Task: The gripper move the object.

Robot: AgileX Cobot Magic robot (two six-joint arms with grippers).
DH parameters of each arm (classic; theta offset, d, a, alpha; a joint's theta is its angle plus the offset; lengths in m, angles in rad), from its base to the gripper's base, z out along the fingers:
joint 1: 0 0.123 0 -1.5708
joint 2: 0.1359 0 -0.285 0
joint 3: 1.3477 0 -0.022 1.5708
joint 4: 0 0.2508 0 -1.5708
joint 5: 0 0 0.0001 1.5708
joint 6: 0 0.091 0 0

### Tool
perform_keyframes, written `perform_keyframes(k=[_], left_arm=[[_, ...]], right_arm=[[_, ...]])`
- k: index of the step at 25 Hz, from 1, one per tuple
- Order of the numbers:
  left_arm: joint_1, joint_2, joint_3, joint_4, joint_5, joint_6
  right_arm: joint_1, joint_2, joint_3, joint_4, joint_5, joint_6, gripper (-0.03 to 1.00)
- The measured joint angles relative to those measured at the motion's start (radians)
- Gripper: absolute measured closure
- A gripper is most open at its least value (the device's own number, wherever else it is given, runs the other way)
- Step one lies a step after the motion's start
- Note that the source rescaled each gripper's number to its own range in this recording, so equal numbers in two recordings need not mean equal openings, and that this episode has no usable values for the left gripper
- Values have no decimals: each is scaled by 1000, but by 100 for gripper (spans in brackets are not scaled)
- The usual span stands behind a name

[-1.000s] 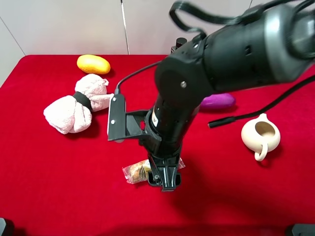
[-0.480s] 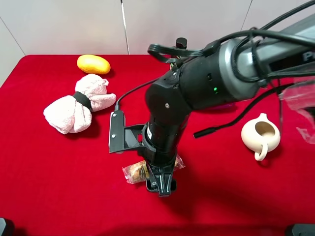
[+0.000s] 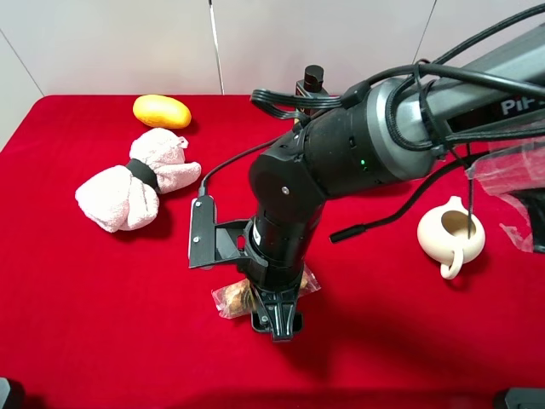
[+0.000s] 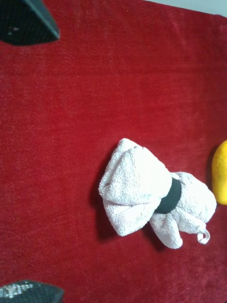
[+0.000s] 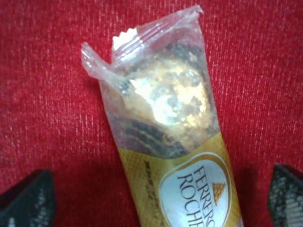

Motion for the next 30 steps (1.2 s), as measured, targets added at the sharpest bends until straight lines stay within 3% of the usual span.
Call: perform_keyframes(k=[10, 21, 30], left_arm=[[0, 0, 0, 0, 0, 0], [0, 0, 0, 0, 0, 0], [0, 0, 0, 0, 0, 0]], right_arm=[[0, 0, 0, 7, -1, 0, 42], [0, 0, 0, 15, 0, -2, 94], [0, -1, 0, 18, 0, -15, 94]])
